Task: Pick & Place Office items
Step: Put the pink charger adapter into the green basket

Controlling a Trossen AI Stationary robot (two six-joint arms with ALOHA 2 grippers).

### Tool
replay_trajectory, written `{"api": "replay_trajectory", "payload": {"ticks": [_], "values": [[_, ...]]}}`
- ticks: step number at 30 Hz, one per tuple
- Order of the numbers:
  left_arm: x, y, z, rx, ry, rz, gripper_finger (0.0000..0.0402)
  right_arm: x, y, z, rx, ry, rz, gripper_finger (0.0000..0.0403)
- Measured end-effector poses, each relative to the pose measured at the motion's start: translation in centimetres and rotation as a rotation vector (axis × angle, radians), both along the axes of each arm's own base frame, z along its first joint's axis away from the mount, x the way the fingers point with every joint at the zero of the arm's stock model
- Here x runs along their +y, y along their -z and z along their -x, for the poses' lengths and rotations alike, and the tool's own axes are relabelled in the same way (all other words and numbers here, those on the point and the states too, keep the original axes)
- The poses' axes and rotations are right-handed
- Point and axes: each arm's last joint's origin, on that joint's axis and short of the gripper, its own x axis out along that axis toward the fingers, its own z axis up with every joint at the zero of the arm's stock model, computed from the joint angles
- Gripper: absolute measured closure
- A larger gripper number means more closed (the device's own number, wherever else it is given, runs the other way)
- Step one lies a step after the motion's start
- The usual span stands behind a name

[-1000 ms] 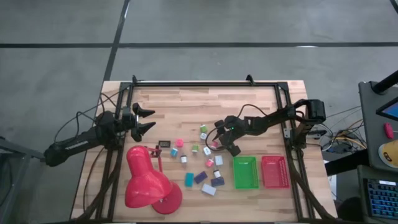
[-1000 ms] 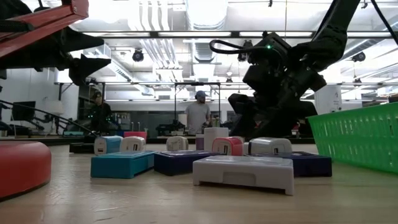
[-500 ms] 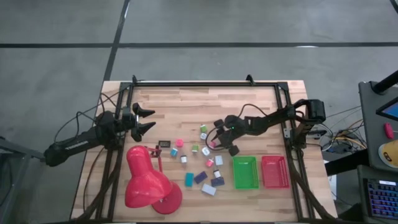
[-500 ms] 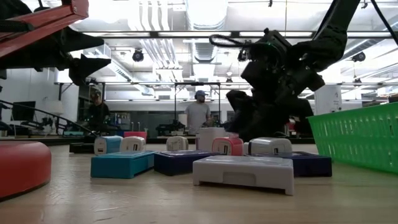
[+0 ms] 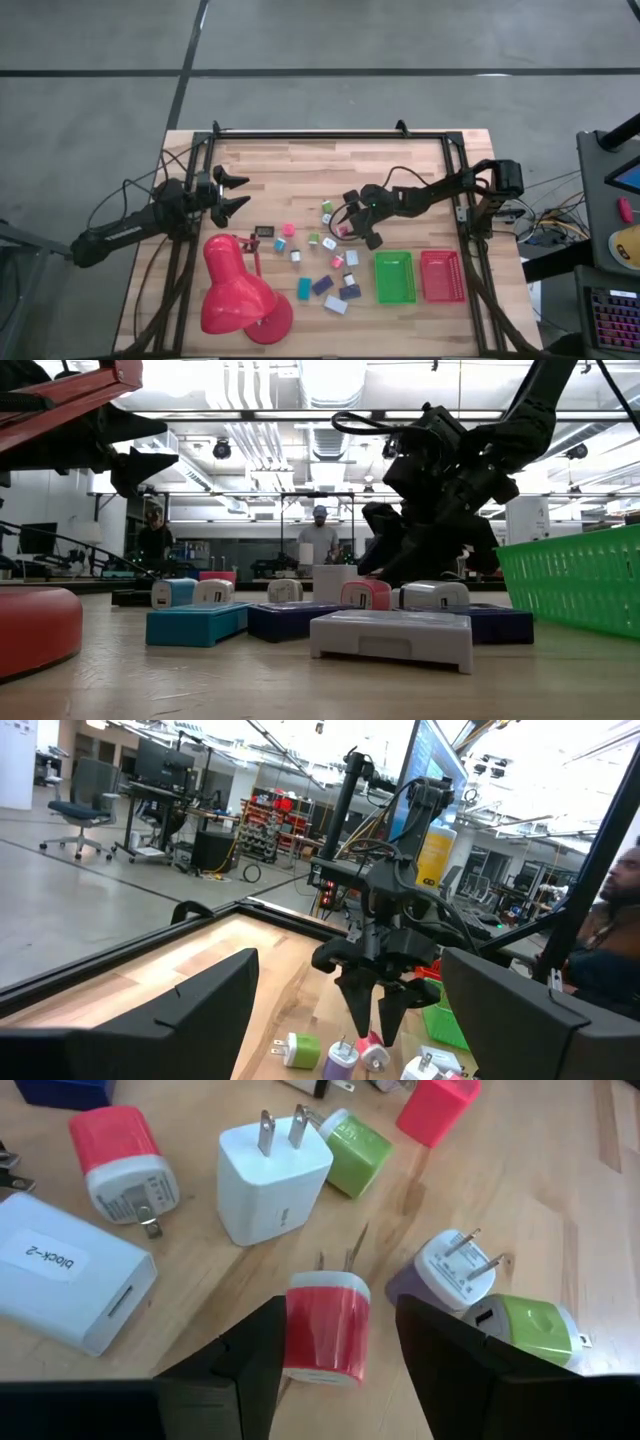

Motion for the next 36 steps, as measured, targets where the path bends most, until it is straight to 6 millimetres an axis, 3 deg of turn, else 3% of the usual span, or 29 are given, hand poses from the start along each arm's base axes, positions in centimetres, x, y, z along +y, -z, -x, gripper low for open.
{"api": "replay_trajectory", "payload": {"ticks": [17, 24, 29, 36], "values": [[0.0, 0.0, 0.0, 0.0, 0.0, 0.0, 0.0082, -0.1, 0.0, -0.1, 0.017, 0.067, -0.045, 0.0213], [0.0, 0.0, 0.0, 0.0, 0.0, 0.0, 0.0082, -0.3, 2.0, -1.0, 0.064, 0.092, -0.061, 0.0184], [0.0, 0.1, 0.0, 0.007, 0.0, 0.003, 0.0082, -0.4, 2.3, -1.6, 0.063, 0.1, -0.071, 0.0168], [0.0, 0.1, -0.1, 0.011, 0.0, 0.004, 0.0082, -0.4, 2.0, -1.4, 0.063, 0.103, -0.061, 0.0185]]}}
